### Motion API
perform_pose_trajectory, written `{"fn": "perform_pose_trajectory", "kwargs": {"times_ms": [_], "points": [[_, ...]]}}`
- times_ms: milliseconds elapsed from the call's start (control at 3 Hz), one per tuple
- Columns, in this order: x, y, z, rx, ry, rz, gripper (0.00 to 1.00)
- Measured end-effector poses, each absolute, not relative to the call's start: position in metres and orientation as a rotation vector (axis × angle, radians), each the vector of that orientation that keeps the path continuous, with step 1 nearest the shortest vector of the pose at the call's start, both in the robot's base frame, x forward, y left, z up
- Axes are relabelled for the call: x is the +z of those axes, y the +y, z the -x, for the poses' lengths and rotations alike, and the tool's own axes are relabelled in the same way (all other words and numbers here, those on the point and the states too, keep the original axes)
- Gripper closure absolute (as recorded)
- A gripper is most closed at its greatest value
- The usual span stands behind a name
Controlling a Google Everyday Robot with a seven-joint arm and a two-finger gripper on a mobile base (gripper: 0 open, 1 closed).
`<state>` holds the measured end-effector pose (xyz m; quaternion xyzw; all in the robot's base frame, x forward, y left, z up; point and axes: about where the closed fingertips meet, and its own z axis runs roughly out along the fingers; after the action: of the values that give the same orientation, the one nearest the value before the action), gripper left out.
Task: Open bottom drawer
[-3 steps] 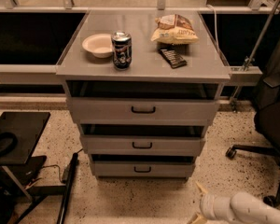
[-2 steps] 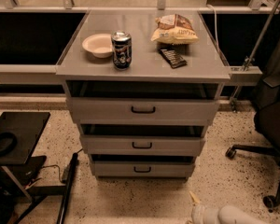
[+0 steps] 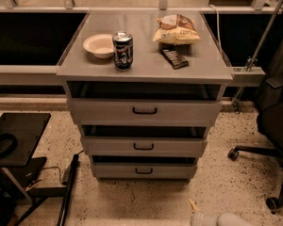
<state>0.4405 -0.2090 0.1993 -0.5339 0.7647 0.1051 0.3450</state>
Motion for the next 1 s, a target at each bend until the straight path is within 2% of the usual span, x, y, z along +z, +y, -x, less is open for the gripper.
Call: {"fn": "perform_pose_trajectory", "kwargs": {"times_ms": [333, 1000], "points": [[0.186, -0.192, -0.459, 0.327, 1.941, 1.393, 0.00], [0.199, -0.087, -0.557, 0.304, 1.658, 1.495, 0.00]]}}
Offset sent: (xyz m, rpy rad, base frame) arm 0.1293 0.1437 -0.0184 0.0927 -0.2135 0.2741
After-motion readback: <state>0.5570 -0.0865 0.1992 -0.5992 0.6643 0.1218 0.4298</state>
